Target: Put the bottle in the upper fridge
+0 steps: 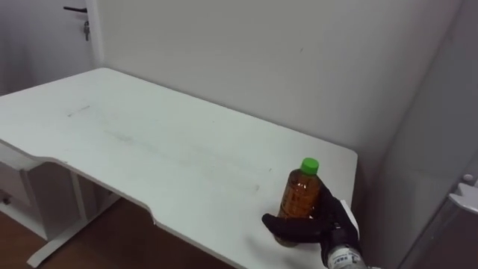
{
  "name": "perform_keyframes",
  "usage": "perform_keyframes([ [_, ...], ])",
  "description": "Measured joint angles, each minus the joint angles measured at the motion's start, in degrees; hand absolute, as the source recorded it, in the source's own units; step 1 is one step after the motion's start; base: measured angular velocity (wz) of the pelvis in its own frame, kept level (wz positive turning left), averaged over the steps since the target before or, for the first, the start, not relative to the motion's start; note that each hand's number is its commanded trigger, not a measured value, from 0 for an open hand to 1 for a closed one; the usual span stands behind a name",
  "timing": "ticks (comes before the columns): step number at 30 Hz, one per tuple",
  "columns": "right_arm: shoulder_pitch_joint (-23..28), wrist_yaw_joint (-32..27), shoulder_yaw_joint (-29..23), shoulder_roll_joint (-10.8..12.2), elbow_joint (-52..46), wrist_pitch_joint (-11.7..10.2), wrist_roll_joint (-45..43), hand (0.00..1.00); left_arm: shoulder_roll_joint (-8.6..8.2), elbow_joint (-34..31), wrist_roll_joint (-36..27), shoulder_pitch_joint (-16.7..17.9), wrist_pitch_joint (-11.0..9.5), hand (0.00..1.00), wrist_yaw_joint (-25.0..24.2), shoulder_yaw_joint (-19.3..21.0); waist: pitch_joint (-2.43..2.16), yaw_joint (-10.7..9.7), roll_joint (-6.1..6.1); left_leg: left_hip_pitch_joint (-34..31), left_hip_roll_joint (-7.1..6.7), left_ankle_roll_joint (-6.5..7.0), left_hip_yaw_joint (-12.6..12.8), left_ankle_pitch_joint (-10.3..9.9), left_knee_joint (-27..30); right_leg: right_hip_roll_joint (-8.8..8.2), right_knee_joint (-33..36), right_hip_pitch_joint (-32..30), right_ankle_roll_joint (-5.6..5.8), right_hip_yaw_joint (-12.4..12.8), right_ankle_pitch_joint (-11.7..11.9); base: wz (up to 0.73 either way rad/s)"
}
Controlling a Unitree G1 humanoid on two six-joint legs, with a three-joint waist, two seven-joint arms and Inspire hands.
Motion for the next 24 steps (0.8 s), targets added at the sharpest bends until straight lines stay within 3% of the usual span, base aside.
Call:
perform_keyframes([
  [8,-0.09,0.01,0.0,-0.08,0.52,0.0,3.34,0.0,1.38,-0.02,0.02,-0.01,-0.08,0.0,0.02,0.22,0.06,0.26,0.09,0.01,-0.01,0.0,-0.06,0.01,0.07,-0.05,0.05,0.01,-0.01,-0.24,0.0,0.0],
  [24,-2.01,-5.69,-0.56,-0.29,2.94,-0.18,6.73,0.0,1.56,-0.42,-0.01,0.11,-0.12,0.0,0.19,1.03,0.23,0.31,0.24,-2.91,-0.09,-0.1,-1.2,0.06,1.18,-0.1,0.13,-1.97,-0.04,-2.76,0.03,0.04],
])
